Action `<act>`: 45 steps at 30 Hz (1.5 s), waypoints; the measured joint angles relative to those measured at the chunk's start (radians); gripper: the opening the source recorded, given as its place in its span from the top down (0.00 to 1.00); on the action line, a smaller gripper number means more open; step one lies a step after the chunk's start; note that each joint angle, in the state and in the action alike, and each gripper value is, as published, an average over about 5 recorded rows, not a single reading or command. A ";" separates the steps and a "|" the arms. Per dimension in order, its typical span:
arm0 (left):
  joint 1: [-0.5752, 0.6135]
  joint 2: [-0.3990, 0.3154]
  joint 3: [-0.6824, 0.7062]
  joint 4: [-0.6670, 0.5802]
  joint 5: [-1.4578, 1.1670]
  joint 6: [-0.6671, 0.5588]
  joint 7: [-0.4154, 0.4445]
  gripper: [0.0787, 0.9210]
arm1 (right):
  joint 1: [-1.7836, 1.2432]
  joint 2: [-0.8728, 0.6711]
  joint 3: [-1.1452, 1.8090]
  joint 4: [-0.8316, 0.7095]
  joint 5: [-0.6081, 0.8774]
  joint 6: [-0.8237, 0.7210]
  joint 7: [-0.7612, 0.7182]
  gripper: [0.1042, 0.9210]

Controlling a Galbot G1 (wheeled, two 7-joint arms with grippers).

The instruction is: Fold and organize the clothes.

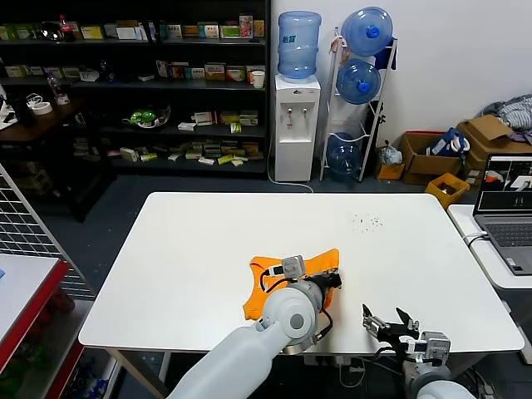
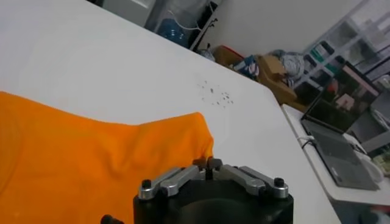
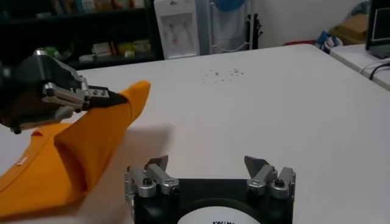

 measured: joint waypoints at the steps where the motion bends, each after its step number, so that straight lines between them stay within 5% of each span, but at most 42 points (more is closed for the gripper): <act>1: -0.001 -0.004 0.000 0.001 0.003 0.000 0.001 0.90 | -0.002 -0.002 0.004 0.002 -0.002 0.004 -0.004 0.12; 8: 0.020 0.003 -0.020 -0.045 0.000 0.000 0.007 0.67 | -0.036 -0.028 0.043 0.025 -0.019 0.049 -0.049 0.12; 13: 0.091 0.093 -0.080 -0.145 0.040 -0.014 0.067 0.49 | -0.079 -0.040 0.092 0.028 -0.054 0.132 -0.110 0.12; 19: 0.306 0.241 -0.263 -0.231 0.241 -0.125 0.275 0.29 | -0.104 -0.034 0.149 -0.006 -0.092 0.260 -0.199 0.12; 24: 0.532 0.292 -0.447 -0.260 0.460 -0.298 0.480 0.14 | -0.101 -0.019 0.162 -0.046 -0.126 0.355 -0.267 0.12; 34: 0.866 0.214 -0.720 -0.267 0.762 -0.681 0.783 0.12 | -0.117 0.065 0.185 -0.093 -0.231 0.567 -0.363 0.12; 45: 1.028 0.111 -0.849 -0.263 0.890 -0.933 0.939 0.12 | -0.152 0.167 0.186 -0.098 -0.340 0.741 -0.397 0.12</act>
